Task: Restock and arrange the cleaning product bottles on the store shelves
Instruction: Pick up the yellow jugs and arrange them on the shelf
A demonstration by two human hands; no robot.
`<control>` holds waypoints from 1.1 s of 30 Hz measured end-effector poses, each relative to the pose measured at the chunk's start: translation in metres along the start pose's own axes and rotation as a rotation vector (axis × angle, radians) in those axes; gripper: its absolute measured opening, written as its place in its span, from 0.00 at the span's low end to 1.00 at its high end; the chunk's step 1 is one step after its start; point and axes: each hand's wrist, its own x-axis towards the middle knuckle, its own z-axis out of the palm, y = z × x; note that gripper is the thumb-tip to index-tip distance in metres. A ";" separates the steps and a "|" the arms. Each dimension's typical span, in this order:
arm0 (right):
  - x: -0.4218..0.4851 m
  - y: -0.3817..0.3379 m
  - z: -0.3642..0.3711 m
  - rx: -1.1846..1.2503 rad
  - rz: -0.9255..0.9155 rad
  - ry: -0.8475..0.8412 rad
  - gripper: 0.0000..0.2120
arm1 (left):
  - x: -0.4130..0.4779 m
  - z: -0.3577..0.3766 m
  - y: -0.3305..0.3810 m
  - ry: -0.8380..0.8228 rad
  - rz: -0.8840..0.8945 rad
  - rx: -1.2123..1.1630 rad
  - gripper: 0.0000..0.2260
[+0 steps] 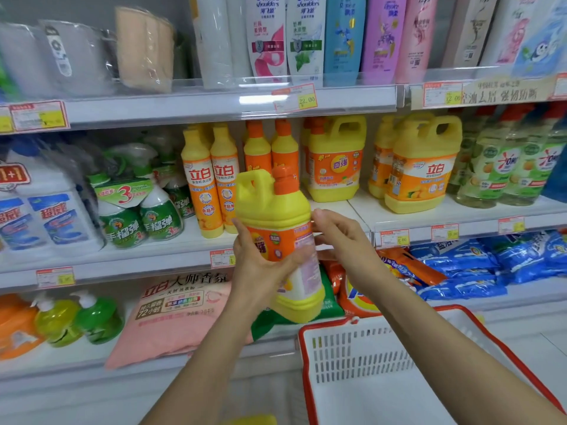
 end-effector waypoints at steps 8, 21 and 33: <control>0.014 0.034 0.005 0.179 0.162 -0.171 0.51 | -0.010 -0.009 0.011 -0.307 0.017 -0.277 0.42; 0.005 0.046 0.011 -0.075 -0.002 0.092 0.44 | -0.006 -0.016 0.001 -0.077 0.011 -0.199 0.29; 0.038 0.047 0.051 -0.503 0.038 -0.328 0.14 | -0.032 -0.096 -0.090 -0.147 -0.047 -0.126 0.32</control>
